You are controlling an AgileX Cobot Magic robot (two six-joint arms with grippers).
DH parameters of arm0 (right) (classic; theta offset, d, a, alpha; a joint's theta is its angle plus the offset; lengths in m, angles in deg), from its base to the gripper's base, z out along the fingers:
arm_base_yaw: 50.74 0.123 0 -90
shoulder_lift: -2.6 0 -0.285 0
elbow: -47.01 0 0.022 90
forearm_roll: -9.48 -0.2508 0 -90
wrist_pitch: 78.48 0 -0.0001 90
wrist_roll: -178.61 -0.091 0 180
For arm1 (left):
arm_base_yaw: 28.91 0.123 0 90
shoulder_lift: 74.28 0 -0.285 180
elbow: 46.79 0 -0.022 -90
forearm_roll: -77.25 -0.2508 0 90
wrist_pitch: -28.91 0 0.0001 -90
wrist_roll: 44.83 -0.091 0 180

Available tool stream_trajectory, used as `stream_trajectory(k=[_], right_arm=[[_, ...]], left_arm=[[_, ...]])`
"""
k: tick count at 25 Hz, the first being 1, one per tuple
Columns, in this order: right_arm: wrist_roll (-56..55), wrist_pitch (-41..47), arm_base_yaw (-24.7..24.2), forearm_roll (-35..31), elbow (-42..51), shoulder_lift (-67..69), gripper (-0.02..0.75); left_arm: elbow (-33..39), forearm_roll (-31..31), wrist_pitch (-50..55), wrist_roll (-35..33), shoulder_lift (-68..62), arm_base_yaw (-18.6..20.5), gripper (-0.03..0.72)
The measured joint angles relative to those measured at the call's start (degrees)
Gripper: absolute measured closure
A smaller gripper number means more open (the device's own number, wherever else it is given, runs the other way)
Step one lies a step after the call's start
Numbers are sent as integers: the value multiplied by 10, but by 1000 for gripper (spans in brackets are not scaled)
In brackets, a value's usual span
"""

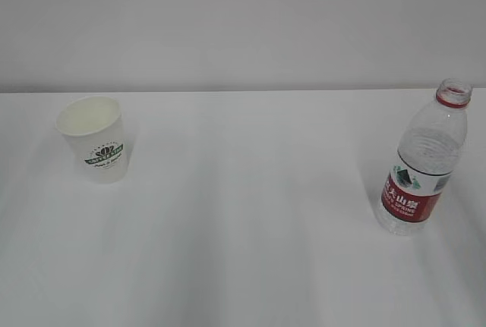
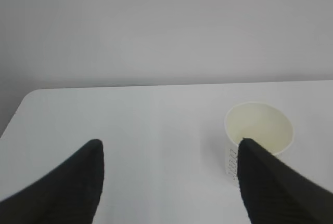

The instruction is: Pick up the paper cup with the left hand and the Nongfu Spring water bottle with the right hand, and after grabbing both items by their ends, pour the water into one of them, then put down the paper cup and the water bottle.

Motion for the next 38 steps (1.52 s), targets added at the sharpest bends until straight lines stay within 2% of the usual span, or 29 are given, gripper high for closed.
stream_trajectory(k=[8,12,24,31,38], right_arm=[[-6,-86,0,-5,76,0,186],[-18,-126,0,-6,101,0,186],[-45,-195,0,-7,140,4,186],[-78,-257,0,-1,177,24,186],[-159,-296,0,97,183,85,186]], left_arm=[[57,1,-86,0,-37,0,104],[99,33,-147,0,-42,0,104],[104,56,-184,0,-94,-3,104],[132,73,-251,0,-141,-44,104],[210,88,-353,0,-149,-94,105]])
